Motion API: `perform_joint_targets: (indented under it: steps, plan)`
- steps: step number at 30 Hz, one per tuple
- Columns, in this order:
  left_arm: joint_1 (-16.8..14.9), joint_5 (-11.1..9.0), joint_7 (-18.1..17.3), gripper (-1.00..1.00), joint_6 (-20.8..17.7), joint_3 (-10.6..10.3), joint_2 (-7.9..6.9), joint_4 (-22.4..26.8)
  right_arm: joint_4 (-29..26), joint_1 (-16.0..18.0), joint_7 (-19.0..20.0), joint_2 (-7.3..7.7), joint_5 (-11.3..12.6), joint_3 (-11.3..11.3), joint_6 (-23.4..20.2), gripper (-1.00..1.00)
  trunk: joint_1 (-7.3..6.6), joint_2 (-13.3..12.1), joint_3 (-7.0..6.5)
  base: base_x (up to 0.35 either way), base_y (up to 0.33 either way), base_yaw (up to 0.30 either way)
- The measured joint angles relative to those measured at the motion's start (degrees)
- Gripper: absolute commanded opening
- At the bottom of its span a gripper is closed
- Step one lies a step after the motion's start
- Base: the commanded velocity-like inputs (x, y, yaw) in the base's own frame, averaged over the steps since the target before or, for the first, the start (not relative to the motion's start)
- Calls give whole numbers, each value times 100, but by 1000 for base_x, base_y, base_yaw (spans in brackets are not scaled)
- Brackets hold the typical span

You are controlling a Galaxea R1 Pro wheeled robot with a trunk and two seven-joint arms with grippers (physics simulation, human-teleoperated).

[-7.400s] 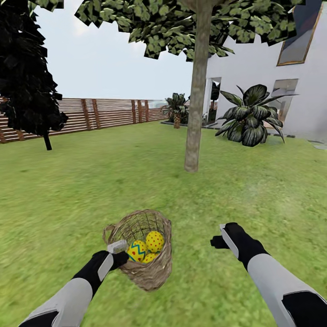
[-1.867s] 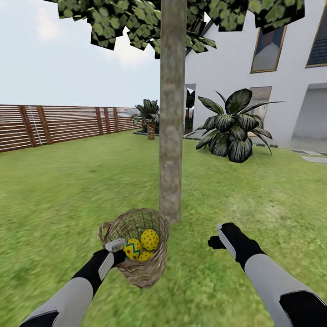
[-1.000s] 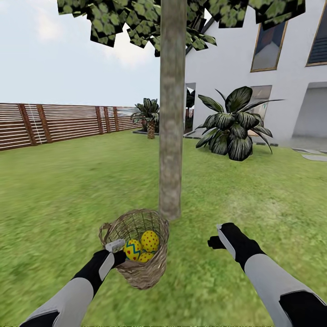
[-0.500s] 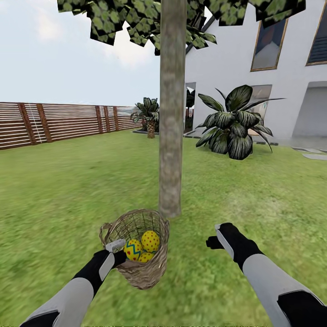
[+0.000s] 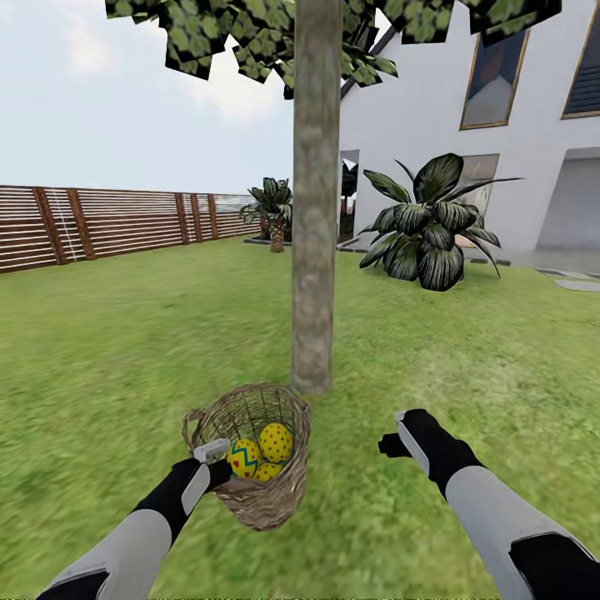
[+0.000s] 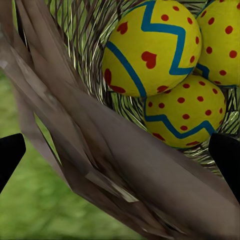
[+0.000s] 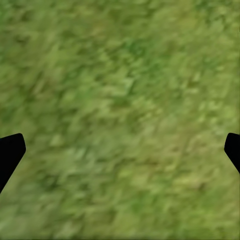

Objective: Take the three Easter eggs out of the wicker basket on the lawn in the garden, then place them on the lawn next to a single tree (choose any tree) so that all three eggs are next to the same tree and none are left in the basket.

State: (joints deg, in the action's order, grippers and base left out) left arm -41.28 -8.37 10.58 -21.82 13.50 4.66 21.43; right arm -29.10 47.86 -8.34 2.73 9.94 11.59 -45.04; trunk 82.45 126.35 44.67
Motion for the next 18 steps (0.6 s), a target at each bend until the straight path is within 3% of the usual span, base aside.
perform_joint_targets:
  steps: [18]
  plan:
    - [0, 4, -8, -100, 0, -1, 5, 0, 0, 0, 0, 1, 0, 2, 0, 100, 396, 722, 323, 0, 0, 0]
